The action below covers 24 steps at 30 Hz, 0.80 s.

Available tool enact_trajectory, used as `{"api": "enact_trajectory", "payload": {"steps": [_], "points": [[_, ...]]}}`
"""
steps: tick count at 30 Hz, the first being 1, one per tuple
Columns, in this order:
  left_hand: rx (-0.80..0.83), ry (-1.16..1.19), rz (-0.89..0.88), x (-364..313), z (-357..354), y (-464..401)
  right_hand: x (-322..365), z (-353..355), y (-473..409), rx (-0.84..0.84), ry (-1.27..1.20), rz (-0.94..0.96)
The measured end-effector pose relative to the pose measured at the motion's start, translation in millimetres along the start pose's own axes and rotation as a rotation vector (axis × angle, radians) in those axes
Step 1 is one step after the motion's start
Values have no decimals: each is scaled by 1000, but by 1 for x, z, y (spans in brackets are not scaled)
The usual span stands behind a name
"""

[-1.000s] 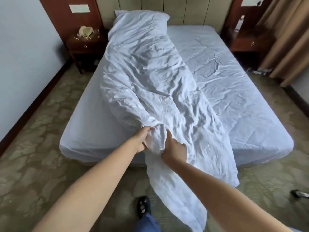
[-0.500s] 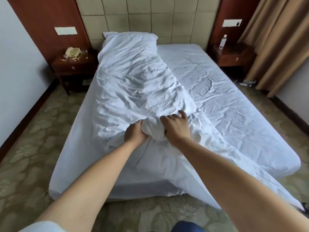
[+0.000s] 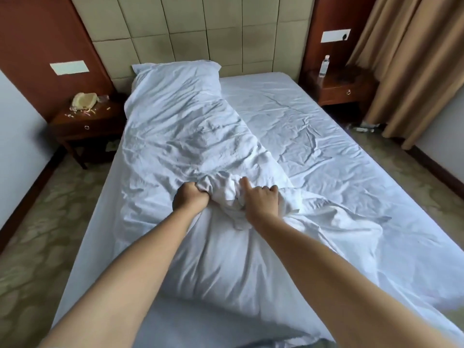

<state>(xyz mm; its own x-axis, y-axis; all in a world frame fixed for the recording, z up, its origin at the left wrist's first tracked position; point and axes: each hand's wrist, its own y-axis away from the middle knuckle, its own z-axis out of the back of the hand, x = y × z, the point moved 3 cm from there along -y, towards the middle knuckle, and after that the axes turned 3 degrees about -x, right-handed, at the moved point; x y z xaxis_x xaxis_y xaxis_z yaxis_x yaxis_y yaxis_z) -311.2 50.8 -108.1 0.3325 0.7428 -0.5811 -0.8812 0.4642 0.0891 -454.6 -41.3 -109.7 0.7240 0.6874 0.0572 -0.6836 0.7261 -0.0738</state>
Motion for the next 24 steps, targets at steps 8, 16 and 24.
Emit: {"api": "enact_trajectory", "payload": {"steps": [8, 16, 24], "points": [[-246, 424, 323, 78, 70, -81, 119, 17, -124, -492, -102, 419], [-245, 558, 640, 194, 97, -118, 243, -53, -156, -214, -11, 462], [114, 45, 611, 244, 21, -161, 209, -162, -148, 519, -314, 90]]}}
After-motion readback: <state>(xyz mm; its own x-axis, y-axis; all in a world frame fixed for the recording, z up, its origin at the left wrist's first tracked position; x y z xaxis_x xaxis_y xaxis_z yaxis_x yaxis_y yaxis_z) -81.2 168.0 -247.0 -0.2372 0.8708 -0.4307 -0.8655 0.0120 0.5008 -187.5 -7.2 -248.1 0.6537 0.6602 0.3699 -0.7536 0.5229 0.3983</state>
